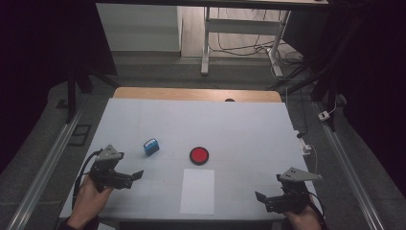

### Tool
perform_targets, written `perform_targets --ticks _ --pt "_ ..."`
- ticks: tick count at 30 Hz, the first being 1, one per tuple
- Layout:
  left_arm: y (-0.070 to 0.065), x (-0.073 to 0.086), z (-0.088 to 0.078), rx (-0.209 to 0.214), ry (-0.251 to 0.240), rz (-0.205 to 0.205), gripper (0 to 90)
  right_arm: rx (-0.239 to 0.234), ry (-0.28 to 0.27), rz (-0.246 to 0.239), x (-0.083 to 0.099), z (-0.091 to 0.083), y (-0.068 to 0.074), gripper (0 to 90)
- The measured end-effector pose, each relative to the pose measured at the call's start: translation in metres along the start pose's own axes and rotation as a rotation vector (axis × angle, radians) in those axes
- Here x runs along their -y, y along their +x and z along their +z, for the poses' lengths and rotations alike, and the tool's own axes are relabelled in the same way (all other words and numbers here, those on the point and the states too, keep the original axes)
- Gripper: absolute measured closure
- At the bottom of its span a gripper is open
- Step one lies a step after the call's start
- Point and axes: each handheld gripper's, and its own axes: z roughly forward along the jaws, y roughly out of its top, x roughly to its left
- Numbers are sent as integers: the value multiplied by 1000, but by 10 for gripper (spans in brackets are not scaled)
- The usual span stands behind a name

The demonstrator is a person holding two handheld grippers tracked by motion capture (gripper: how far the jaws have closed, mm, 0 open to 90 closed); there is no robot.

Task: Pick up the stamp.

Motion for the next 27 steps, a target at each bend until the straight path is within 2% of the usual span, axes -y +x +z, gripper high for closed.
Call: perform_targets --ticks 9,18,21,27 --pt "10 -14 13 -3 2 22 0 1 8 -7 0 0 0 0" --pt "20 -24 28 -2 27 44 0 -3 10 -9 0 1 1 0" --pt "25 -27 32 17 25 45 0 -4 12 -11 0 1 1 0" --pt "33 -32 44 5 49 55 0 -5 13 -13 0 1 1 0"
